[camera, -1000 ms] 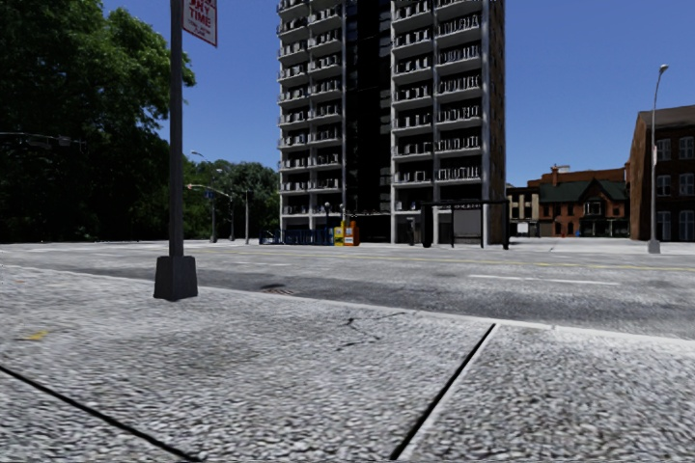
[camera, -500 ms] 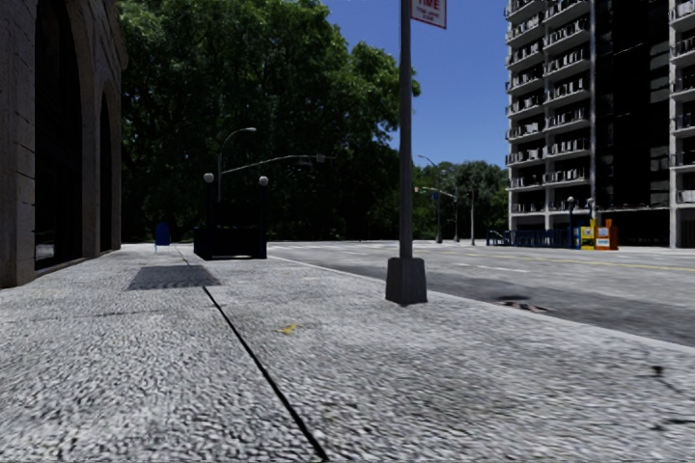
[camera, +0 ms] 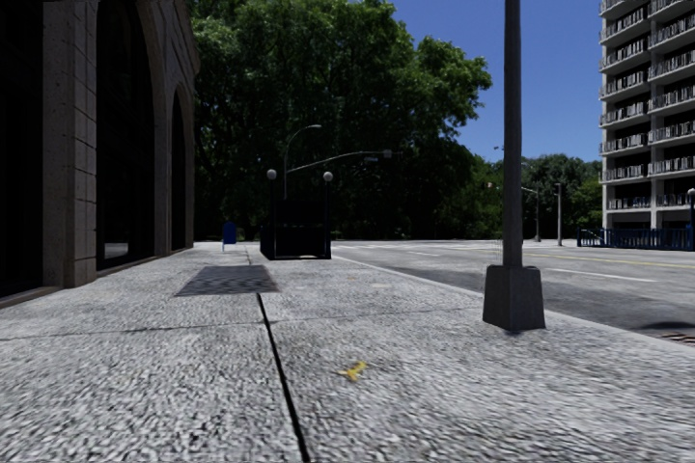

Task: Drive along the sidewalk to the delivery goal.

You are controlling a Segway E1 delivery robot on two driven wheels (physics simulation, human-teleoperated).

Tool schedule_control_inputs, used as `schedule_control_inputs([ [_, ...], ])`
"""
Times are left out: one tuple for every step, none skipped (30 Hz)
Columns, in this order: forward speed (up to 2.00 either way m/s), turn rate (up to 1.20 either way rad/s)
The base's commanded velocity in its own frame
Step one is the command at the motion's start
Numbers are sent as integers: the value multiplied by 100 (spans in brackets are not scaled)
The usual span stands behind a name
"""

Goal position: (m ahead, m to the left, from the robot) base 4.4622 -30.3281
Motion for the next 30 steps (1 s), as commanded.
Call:
schedule_control_inputs([
  [200, 0],
  [200, 0],
  [200, 0],
  [200, 0],
  [200, 49],
  [200, 96],
  [200, 120],
  [200, 120],
  [200, 120],
  [200, 120],
  [200, 120],
  [200, 120],
  [200, 120],
  [200, 120],
  [200, 48],
  [200, 48],
  [200, 24],
  [200, 24],
  [200, 8],
  [200, 8],
  [200, 0],
  [200, 0],
  [200, 0],
  [200, 0],
  [200, 0],
  [200, 0],
  [200, 0],
  [200, 0],
  [200, 0],
  [200, 0],
])
